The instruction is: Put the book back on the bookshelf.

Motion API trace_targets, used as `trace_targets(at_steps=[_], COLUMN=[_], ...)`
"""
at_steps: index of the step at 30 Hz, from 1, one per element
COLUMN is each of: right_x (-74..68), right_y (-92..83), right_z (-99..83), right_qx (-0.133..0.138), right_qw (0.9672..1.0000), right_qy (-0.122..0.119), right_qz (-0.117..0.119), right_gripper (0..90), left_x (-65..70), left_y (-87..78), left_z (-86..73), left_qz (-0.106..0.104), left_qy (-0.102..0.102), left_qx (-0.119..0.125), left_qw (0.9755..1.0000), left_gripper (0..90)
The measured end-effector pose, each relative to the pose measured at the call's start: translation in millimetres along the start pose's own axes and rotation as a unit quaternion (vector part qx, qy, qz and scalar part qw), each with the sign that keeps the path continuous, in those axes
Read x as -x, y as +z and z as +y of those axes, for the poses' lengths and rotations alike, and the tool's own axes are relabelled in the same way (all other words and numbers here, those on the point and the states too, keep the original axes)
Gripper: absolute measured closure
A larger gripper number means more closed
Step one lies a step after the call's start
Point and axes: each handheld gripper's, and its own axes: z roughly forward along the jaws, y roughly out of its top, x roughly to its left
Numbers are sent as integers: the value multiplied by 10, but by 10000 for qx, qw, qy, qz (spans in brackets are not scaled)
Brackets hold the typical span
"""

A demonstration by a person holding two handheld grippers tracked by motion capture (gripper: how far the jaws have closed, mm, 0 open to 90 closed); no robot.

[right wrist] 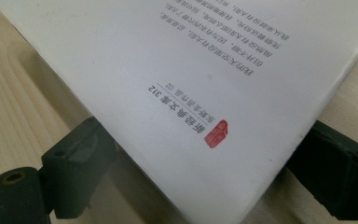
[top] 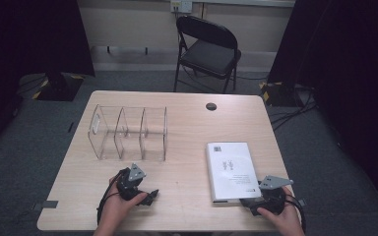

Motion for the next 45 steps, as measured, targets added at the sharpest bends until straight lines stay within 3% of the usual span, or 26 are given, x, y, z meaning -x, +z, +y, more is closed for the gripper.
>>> trace_targets(at_steps=[6,9,11,15,19,20,24,27,32,34,37,39,41,45], right_x=[-2,-2,-3,-5,4,4,7,10,23,19,19,2,-18,-44], right_y=[0,0,-1,-4,-5,-5,-4,-6,-10,-9,-7,-3,1,6], right_z=[0,0,0,0,2,2,3,14,76,83,94,119,124,122], right_qx=[2,1,0,-6,-7,-7,-3,-44,-255,-275,-330,-422,-421,-393], right_qw=[10000,10000,10000,10000,10000,10000,10000,10000,9995,9995,9994,9991,9991,9992], right_qy=[-3,0,1,23,16,16,5,-15,-75,-79,-21,46,70,117], right_qz=[-5,-5,-10,-10,0,0,22,53,142,127,140,96,63,20], right_gripper=[105,105,106,108,109,109,112,117,140,140,137,137,138,139], left_x=[3,26,62,131,222,222,360,429,562,632,693,789,827,853], left_y=[1,5,-4,-35,-39,-39,7,50,125,143,148,166,174,165], left_z=[5,7,44,88,136,136,218,265,378,431,455,469,469,455], left_qz=[-27,-136,-284,-429,-662,-662,-998,-966,-1143,-1268,-1221,-1332,-1396,-1397], left_qy=[84,121,314,433,724,724,884,961,1094,997,1062,1040,1137,1181], left_qx=[-2,-9,-154,-253,-425,-425,-560,-514,-399,-281,-287,-207,-296,-394], left_qw=[10000,9998,9990,9978,9943,9943,9895,9893,9866,9865,9864,9854,9832,9823], left_gripper=[0,0,6,128,154,154,154,162,161,161,161,164,167,167])
